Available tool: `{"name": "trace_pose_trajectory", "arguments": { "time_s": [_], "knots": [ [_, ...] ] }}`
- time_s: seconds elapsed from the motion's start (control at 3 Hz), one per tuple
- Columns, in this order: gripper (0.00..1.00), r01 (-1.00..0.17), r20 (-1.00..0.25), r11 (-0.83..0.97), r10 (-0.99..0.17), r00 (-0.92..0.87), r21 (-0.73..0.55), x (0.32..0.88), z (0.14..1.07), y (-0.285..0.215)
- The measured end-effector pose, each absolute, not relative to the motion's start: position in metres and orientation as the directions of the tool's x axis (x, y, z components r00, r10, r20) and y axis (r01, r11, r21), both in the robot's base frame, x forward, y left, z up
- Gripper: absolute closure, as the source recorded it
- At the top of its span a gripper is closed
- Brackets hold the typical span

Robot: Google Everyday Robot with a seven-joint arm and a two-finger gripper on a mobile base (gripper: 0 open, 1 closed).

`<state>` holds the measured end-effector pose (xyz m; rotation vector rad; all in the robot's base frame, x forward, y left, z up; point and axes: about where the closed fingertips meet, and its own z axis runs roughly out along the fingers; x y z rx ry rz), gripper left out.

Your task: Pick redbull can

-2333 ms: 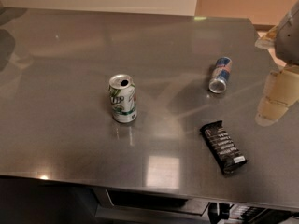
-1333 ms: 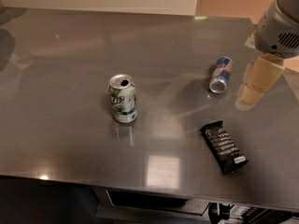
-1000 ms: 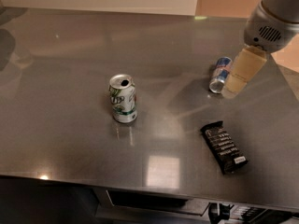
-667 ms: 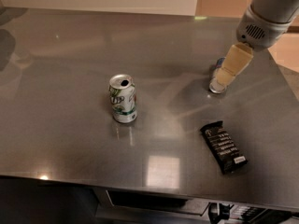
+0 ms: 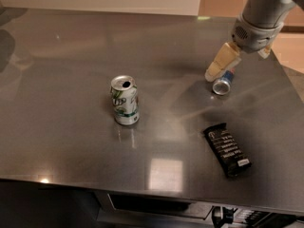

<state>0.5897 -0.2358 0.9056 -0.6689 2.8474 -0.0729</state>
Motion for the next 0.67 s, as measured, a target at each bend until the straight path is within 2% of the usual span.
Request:
{"name": "trace_pose_trajectory", "arguments": {
  "time_s": [0.67],
  "knots": [
    [0.0, -0.209, -0.173, 0.977, -0.214, -0.961, -0.047, 0.649, 0.868, -0.247]
  ]
}}
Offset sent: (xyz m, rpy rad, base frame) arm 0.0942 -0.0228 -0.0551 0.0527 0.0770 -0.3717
